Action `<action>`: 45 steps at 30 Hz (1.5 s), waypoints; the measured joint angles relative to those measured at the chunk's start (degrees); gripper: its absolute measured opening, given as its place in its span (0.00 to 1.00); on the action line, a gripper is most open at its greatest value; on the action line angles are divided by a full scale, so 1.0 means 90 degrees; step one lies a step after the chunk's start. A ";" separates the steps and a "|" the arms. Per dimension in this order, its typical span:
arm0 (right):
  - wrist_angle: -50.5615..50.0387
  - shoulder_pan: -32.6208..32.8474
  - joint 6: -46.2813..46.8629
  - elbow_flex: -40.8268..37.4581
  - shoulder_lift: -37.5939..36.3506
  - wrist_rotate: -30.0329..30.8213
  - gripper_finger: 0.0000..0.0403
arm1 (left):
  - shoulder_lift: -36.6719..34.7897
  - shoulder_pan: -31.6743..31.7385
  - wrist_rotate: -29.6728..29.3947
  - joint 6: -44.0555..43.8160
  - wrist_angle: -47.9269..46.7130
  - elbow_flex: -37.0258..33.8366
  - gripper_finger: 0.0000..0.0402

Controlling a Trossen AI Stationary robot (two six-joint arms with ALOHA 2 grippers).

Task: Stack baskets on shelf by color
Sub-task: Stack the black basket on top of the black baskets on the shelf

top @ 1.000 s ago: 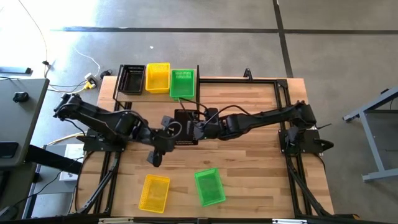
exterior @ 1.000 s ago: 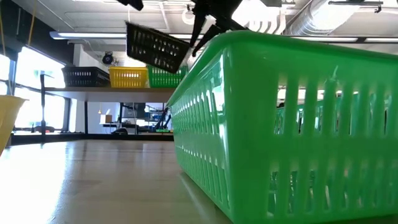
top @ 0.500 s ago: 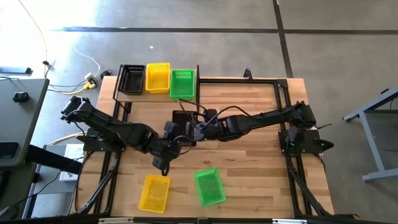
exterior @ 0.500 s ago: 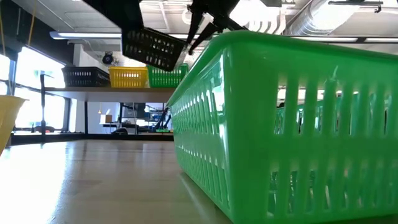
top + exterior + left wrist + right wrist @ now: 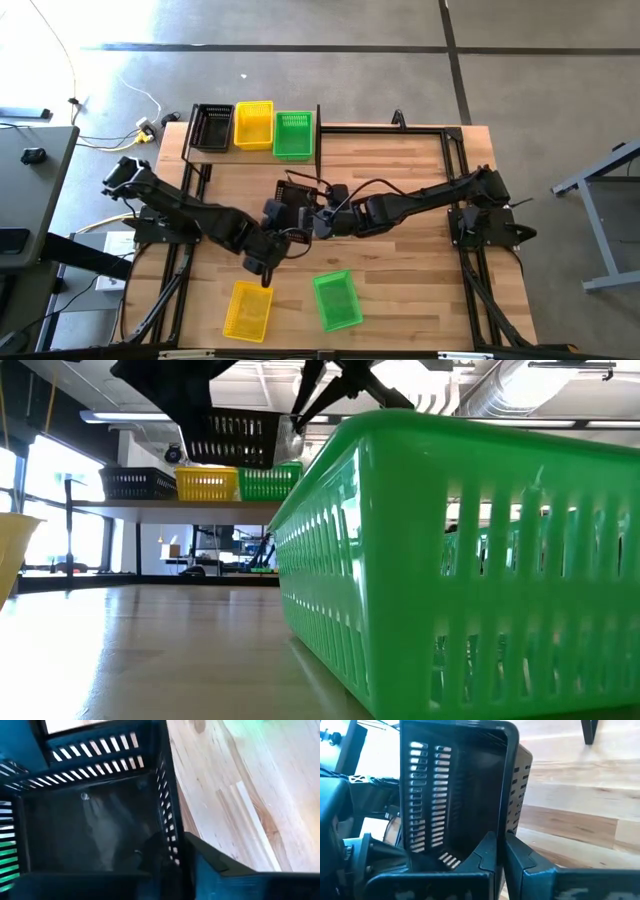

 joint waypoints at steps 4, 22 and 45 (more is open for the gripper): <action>0.0052 0.0002 -0.0082 0.0000 0.0000 -0.0049 0.00 | -0.0040 -0.0116 -0.0038 0.0125 0.0010 0.0000 0.03; 0.0155 -0.0125 -0.0491 -0.0007 -0.0162 -0.0161 0.32 | -0.0141 -0.0360 -0.0161 -0.0166 -0.0728 -0.0007 0.01; 0.0508 -0.0436 -0.3923 -0.0005 -0.0948 -0.0400 0.33 | -0.3419 0.0271 -0.0690 0.0076 -0.2106 -0.0002 0.00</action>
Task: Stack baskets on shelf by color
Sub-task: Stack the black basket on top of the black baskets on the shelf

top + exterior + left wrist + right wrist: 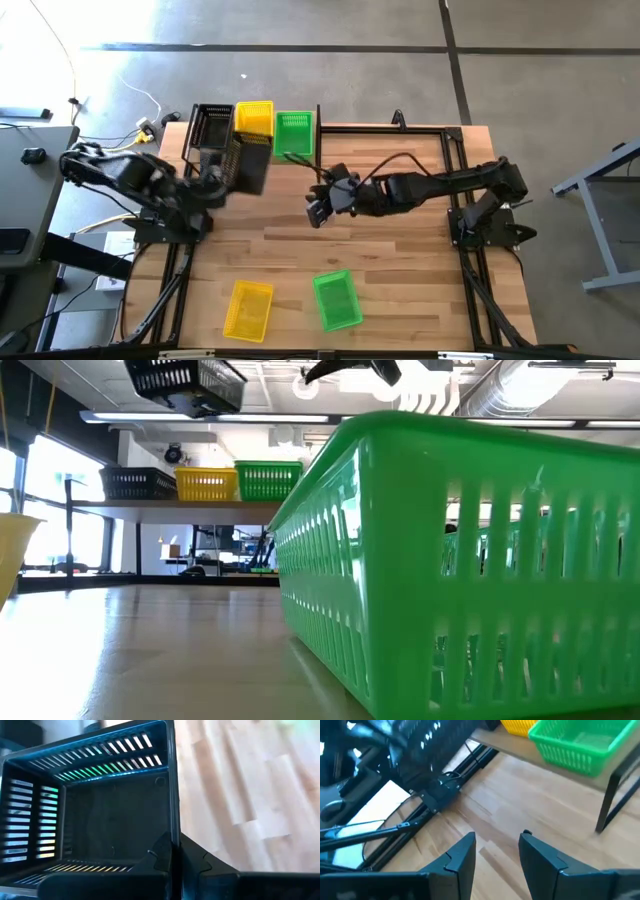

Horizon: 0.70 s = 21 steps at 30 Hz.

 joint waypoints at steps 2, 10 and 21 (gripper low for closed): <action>0.0024 -0.0171 -0.0296 0.0000 -0.0041 -0.0269 0.33 | -0.0361 0.0207 -0.0078 0.0216 -0.0156 0.0000 0.00; 0.0049 -0.0931 -0.1448 0.0000 -0.0128 -0.1375 0.33 | -0.1205 0.1207 -0.0414 0.1363 -0.0241 0.0000 0.00; 0.0051 -0.1988 -0.2395 0.0000 -0.0128 -0.2730 0.33 | -0.0986 0.2760 -0.0276 0.2482 -0.0953 0.0457 0.00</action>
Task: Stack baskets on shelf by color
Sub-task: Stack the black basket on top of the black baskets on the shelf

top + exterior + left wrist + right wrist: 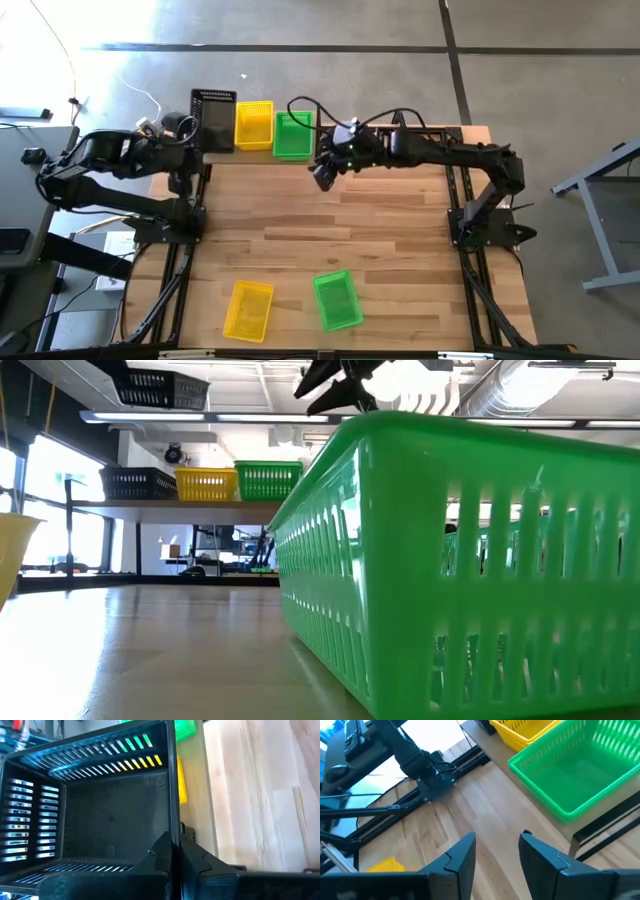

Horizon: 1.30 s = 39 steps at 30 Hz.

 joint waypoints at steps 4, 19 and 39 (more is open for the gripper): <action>0.0000 -0.0291 -0.0384 0.0000 0.0000 -0.0340 0.33 | 0.0015 0.0488 0.0237 0.0328 -0.0201 0.0157 0.00; -0.0001 -0.1186 -0.1527 0.0000 0.0000 -0.1607 0.33 | 0.1155 0.2029 0.0286 0.0985 -0.0539 0.0177 0.00; -0.0211 -0.1324 -0.2301 0.0000 0.0005 -0.1742 0.33 | 0.1269 0.3539 0.1012 0.1921 -0.0515 0.0174 0.00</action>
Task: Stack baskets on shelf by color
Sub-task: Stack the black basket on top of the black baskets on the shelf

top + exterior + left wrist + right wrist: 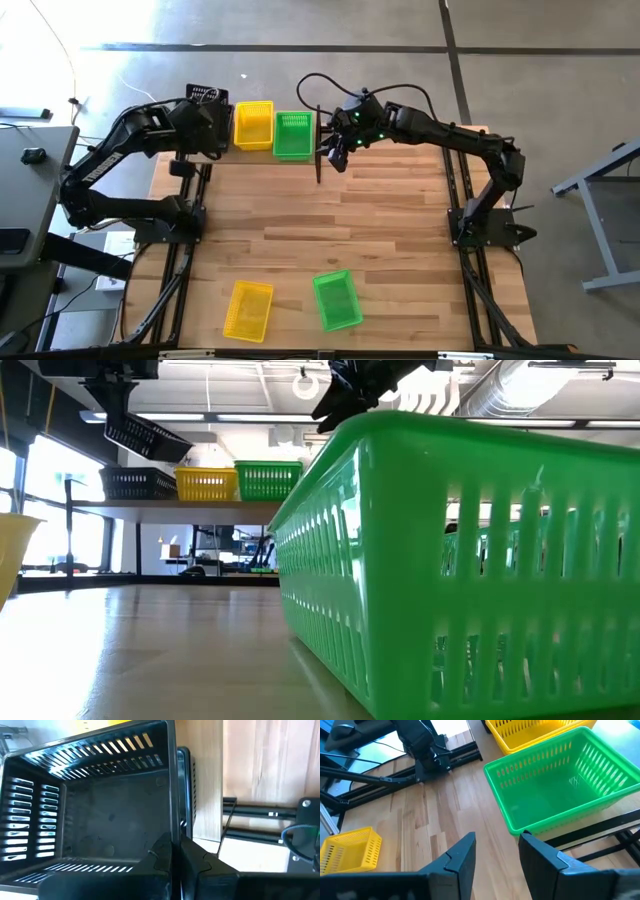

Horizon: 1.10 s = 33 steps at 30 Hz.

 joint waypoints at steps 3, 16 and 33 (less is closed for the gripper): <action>0.0005 0.0000 0.0005 0.0000 0.0000 0.0000 0.33 | 0.0029 0.0220 0.0218 0.0244 0.0025 0.0000 0.00; 0.0010 0.0000 0.0107 0.0000 0.0000 0.0002 0.33 | 0.0252 0.0752 0.0886 0.0733 0.0277 0.0000 0.00; 0.0007 0.0000 0.0104 0.0000 0.0000 0.0005 0.33 | 0.0565 0.0908 0.1110 0.0501 0.0285 0.0000 0.00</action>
